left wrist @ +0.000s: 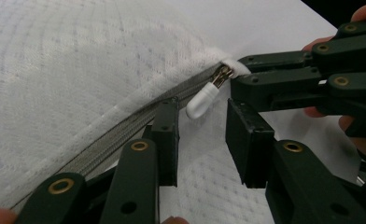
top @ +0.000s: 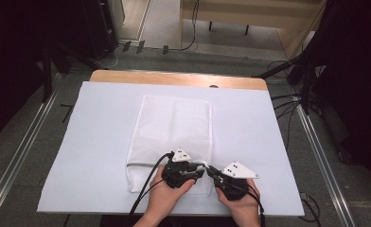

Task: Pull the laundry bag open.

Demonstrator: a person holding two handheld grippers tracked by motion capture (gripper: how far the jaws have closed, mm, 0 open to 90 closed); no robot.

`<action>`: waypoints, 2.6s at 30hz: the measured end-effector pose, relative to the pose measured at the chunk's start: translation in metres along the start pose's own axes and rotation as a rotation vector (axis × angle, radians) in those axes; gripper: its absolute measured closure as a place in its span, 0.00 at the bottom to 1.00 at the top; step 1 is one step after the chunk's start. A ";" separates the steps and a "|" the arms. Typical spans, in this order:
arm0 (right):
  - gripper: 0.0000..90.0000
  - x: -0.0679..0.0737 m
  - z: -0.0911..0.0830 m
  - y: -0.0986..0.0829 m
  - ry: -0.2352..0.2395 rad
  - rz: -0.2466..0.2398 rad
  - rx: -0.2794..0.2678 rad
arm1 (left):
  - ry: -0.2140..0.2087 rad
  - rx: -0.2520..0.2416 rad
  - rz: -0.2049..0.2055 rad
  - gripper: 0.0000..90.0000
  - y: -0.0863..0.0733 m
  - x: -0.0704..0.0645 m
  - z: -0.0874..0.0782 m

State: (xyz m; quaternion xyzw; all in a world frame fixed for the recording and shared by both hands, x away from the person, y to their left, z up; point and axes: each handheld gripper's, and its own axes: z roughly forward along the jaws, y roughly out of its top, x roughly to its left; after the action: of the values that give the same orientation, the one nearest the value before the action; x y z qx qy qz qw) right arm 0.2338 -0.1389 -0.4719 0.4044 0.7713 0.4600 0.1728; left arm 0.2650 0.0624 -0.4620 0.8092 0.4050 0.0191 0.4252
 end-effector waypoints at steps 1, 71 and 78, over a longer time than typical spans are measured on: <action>0.98 0.001 -0.001 0.001 -0.003 -0.005 -0.008 | -0.007 -0.001 0.001 0.75 0.000 0.000 0.000; 0.98 -0.027 -0.036 0.008 -0.153 0.011 0.018 | 0.102 -0.045 -0.122 0.98 -0.062 0.095 -0.125; 0.98 -0.029 -0.037 0.007 -0.143 0.011 0.018 | 0.108 -0.060 -0.143 0.98 -0.068 0.102 -0.135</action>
State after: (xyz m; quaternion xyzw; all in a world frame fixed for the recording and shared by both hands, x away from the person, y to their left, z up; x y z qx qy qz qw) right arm 0.2310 -0.1805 -0.4496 0.4420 0.7589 0.4240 0.2212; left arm 0.2391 0.2423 -0.4557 0.7629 0.4832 0.0446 0.4271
